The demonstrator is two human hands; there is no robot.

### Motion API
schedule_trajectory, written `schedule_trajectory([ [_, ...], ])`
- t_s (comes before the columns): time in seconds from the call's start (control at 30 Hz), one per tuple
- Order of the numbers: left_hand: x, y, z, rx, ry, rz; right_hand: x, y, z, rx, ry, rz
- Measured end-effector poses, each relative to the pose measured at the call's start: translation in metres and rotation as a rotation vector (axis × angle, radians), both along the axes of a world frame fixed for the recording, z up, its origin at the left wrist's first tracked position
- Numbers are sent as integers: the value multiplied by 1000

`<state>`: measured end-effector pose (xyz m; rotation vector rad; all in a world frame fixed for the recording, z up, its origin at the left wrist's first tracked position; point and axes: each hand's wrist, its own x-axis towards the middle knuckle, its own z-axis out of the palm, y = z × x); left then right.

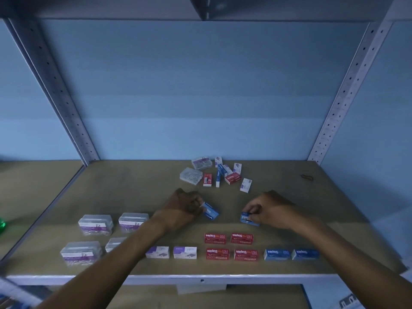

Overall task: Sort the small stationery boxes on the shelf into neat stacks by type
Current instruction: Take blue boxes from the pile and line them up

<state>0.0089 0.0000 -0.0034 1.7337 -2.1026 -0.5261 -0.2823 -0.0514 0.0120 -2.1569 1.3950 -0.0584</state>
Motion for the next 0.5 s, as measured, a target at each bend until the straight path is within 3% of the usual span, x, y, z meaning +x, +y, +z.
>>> schedule_trajectory([
  [0.3, 16, 4, -12, -24, -351, -111, -3, 7, -1, -21, -58, -14],
  [0.4, 13, 3, -17, -73, -377, -150, -4, 11, -2, -60, -63, -4],
  [0.5, 5, 1, -20, -41, -278, -125, 0, 14, -3, -108, -52, 3],
])
